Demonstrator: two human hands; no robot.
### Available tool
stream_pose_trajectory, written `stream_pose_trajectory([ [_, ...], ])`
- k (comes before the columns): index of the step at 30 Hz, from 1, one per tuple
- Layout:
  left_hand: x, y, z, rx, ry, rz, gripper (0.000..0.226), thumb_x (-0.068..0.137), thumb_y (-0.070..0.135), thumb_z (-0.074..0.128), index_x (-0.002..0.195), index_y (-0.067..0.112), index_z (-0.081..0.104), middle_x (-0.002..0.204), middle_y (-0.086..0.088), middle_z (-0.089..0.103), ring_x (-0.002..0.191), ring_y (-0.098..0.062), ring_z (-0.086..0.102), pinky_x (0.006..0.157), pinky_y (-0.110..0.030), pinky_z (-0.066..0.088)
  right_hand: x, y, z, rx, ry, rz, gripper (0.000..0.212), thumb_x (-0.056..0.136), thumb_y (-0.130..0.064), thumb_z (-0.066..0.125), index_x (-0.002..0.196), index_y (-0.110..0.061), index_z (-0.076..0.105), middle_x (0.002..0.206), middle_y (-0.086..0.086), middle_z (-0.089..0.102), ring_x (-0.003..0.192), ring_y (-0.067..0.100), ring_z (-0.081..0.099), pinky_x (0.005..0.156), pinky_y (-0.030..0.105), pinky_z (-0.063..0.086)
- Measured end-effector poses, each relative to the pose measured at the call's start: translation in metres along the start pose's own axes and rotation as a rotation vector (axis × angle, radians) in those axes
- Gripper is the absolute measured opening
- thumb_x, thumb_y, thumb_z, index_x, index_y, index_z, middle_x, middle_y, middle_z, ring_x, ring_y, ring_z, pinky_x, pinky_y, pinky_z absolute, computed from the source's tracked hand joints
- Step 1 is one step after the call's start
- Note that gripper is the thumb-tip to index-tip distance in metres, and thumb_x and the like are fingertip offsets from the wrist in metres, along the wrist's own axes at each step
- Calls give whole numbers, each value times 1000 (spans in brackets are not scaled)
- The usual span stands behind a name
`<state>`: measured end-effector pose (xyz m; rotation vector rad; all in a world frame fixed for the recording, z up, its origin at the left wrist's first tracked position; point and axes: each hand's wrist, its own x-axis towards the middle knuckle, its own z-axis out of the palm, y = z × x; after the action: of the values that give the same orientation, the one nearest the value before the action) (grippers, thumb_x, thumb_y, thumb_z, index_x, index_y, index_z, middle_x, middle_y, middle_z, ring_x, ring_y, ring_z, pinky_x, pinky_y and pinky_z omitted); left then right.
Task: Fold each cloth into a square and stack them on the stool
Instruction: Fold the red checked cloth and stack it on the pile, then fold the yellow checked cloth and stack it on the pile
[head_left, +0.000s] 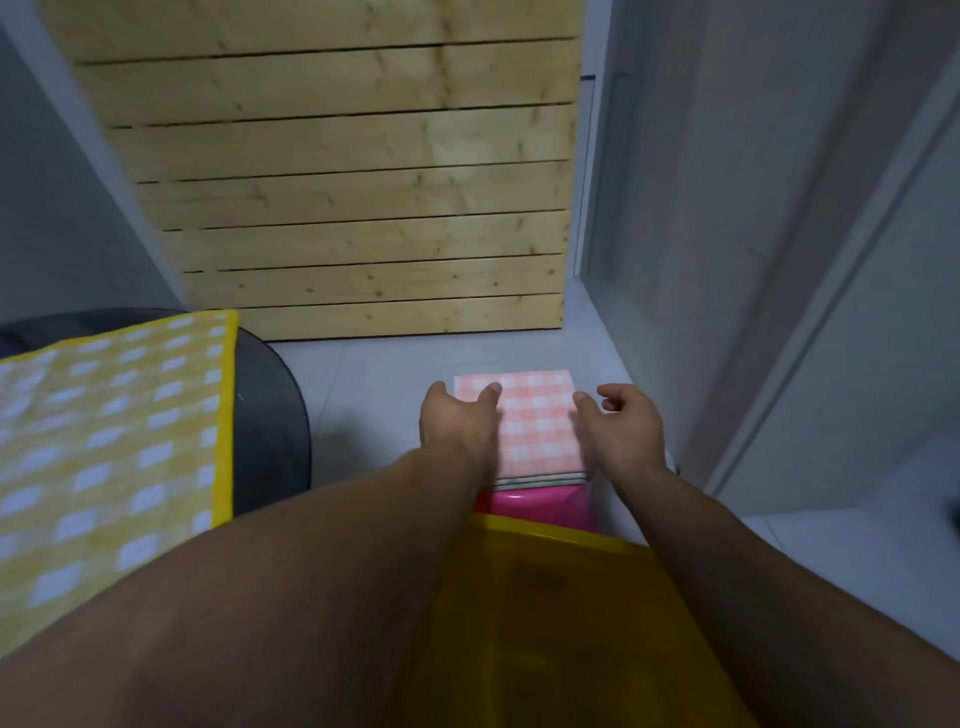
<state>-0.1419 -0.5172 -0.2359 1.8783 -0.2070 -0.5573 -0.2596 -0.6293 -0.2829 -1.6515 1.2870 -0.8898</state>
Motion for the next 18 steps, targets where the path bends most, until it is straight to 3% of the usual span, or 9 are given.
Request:
stream_pose_trajectory([
  [7, -56, 63, -58, -137, -69, 105, 70, 91, 41, 69, 147, 9, 43, 145, -6, 52, 131, -29, 50, 111, -36, 38, -70, -99, -27, 34, -135, -221, 23, 88, -35, 69, 101, -17, 69, 96, -8, 68, 90, 8, 62, 80, 24, 46],
  [10, -89, 83, -110, -161, -123, 177, 61, 90, 41, 69, 139, 8, 53, 133, -5, 61, 122, -26, 58, 106, -35, 44, -115, -144, -37, 102, -187, -275, 19, 87, -34, 70, 97, -17, 71, 89, -6, 70, 85, 9, 64, 74, 23, 46],
  [14, -137, 86, -217, -45, -269, 375, 24, 92, 32, 70, 102, 10, 69, 92, -2, 68, 90, -17, 68, 80, -31, 52, -188, -202, -50, 102, -355, -394, 9, 88, -28, 69, 88, -19, 72, 79, -5, 70, 75, 8, 63, 66, 18, 45],
  [18, -177, 55, -343, 148, -298, 444, 17, 91, 22, 71, 93, 4, 69, 79, -9, 61, 75, -16, 63, 66, -27, 49, -267, -244, -47, 51, -563, -498, 8, 87, -21, 71, 84, -13, 73, 76, -1, 71, 64, 2, 58, 61, 12, 44],
])
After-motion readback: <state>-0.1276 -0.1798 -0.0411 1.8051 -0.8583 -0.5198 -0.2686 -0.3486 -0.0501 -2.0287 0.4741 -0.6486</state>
